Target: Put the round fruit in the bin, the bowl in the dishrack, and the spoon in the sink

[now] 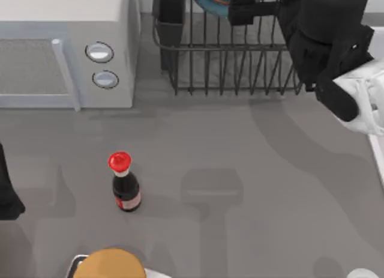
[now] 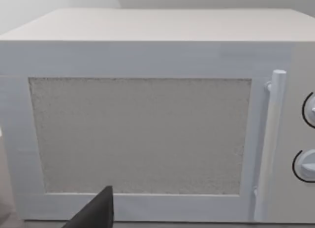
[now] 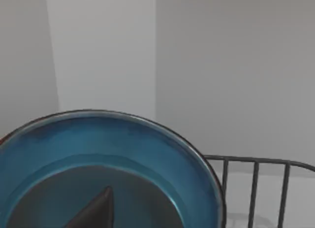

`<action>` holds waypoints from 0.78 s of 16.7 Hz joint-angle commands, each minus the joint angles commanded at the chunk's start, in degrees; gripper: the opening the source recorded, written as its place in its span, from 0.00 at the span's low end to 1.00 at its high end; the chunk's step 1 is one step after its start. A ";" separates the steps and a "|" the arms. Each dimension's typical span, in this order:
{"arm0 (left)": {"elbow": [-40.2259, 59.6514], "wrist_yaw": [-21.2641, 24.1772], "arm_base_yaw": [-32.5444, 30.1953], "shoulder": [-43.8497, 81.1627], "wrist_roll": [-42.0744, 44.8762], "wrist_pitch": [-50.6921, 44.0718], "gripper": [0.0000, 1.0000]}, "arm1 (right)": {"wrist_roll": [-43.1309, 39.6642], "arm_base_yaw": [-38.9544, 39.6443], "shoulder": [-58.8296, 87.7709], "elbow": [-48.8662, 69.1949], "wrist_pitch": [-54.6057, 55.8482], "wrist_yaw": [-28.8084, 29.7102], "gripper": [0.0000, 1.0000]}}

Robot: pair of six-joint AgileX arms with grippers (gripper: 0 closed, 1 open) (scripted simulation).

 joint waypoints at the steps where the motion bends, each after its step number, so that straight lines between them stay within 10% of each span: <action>1: 0.00 0.00 0.00 0.00 0.00 0.00 1.00 | 0.08 -1.56 -4.39 -3.92 -1.24 -2.43 1.00; 13: 0.00 0.00 0.00 0.00 0.00 0.00 1.00 | -1.45 -23.37 -80.43 -53.28 -27.51 -25.23 1.00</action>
